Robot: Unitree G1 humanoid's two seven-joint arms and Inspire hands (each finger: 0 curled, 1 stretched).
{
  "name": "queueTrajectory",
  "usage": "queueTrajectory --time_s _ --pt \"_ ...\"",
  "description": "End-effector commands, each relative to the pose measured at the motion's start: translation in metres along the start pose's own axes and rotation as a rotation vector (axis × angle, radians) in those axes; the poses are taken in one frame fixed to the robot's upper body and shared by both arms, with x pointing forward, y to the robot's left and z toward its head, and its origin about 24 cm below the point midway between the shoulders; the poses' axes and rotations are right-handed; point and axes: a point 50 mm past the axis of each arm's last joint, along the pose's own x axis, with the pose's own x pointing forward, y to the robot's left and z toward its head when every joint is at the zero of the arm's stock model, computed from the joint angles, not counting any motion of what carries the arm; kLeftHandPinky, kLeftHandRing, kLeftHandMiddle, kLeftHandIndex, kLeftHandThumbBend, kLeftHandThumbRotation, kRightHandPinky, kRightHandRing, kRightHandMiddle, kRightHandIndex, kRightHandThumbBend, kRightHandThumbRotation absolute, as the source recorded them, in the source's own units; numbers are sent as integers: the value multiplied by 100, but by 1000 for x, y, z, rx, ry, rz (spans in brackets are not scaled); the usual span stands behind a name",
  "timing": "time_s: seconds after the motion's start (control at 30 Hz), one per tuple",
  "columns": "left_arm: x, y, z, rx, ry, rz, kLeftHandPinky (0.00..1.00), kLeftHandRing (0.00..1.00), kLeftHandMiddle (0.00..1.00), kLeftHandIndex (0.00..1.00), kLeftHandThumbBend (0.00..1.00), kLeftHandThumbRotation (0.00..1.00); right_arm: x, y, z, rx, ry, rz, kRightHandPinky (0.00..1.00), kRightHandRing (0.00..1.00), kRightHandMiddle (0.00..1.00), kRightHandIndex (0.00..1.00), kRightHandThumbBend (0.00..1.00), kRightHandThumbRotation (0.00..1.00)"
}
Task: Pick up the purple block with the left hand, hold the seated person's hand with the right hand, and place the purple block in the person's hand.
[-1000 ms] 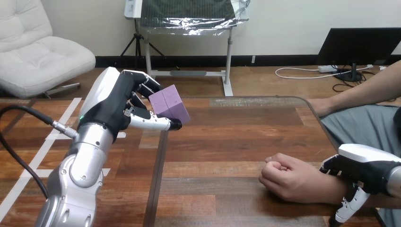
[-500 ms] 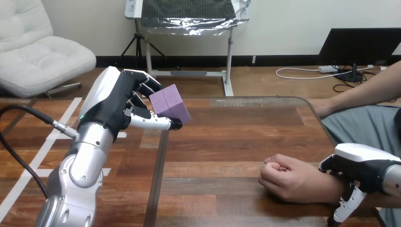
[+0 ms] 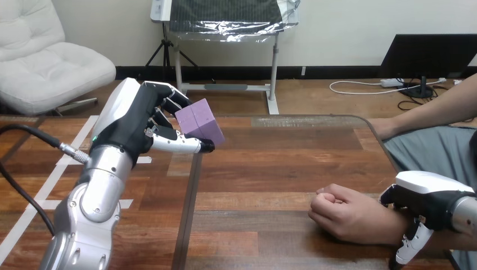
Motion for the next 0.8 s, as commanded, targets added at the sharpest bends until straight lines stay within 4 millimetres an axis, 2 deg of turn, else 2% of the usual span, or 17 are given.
queueTrajectory --time_s 0.0,0.47,0.77 --pt "2 15 16 20 -81 51 27 34 40 45 70 0 7 16 1 25 -18 48 10 17 29 56 93 5" --pt "3 14 16 10 -78 41 28 34 40 45 69 0 9 13 -1 47 -33 -12 10 17 28 49 90 0" --pt "4 13 16 1 -77 34 29 36 41 45 69 0 11 10 -3 62 -44 -58 22 31 42 46 88 0"
